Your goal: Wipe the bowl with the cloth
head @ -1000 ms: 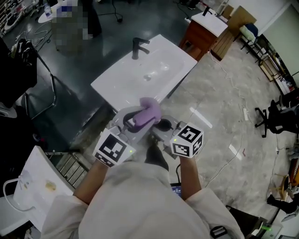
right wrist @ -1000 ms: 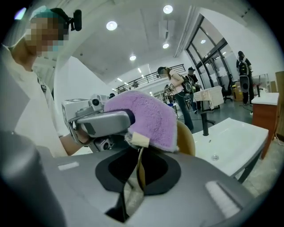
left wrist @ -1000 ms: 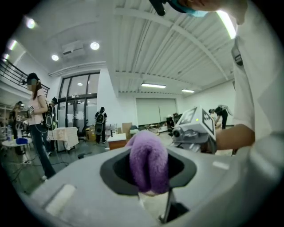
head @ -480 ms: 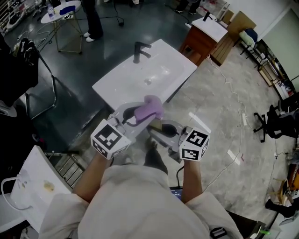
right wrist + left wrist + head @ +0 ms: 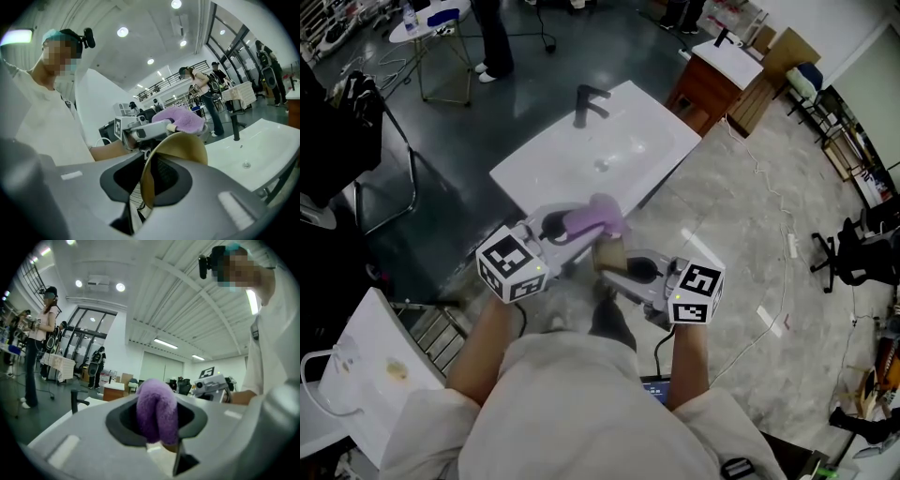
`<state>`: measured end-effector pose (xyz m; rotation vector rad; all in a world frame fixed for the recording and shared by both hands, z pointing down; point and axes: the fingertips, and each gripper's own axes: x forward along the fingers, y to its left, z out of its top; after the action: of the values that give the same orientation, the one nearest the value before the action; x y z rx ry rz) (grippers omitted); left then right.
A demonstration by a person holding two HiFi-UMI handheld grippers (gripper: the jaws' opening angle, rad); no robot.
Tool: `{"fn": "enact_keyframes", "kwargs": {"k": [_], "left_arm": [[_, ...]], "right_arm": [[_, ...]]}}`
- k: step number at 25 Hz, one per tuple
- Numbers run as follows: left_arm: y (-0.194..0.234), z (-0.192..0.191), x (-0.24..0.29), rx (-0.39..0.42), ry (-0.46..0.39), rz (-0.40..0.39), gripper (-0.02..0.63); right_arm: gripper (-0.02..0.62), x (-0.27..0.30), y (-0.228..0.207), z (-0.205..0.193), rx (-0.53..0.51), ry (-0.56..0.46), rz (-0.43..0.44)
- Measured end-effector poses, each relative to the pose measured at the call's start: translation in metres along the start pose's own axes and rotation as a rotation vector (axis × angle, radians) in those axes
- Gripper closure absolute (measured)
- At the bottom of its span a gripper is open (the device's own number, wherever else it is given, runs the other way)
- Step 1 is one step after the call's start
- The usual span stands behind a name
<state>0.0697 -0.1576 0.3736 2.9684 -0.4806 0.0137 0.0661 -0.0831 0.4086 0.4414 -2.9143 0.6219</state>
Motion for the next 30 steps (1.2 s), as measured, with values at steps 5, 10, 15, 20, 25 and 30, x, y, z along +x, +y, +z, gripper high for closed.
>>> {"fn": "enact_keyframes", "kwargs": {"k": [5,10,15,20,25,30], "left_arm": [[0.012,-0.014,-0.004,-0.045,0.006,0.022,0.489],[0.016,-0.036,-0.012,-0.039,0.08,0.009,0.489],[-0.002,-0.05,-0.013,-0.094,0.06,-0.055,0.489],[-0.009,-0.056,-0.016,-0.165,0.019,-0.064,0.489],[-0.021,-0.063,-0.019,-0.19,0.02,-0.071,0.489],[-0.031,-0.065,-0.021,-0.199,0.02,-0.081,0.489]], "right_arm": [[0.543,-0.008,0.007,0.003,0.036,-0.048,0.07],[0.548,-0.017,0.017,0.023,0.056,-0.174,0.162],[0.551,-0.018,0.016,0.044,0.062,-0.254,0.179],[0.551,-0.022,0.006,0.058,0.118,-0.356,0.169],[0.551,-0.022,-0.017,0.066,0.212,-0.453,0.123],[0.551,-0.012,-0.04,0.059,0.232,-0.44,0.009]]}}
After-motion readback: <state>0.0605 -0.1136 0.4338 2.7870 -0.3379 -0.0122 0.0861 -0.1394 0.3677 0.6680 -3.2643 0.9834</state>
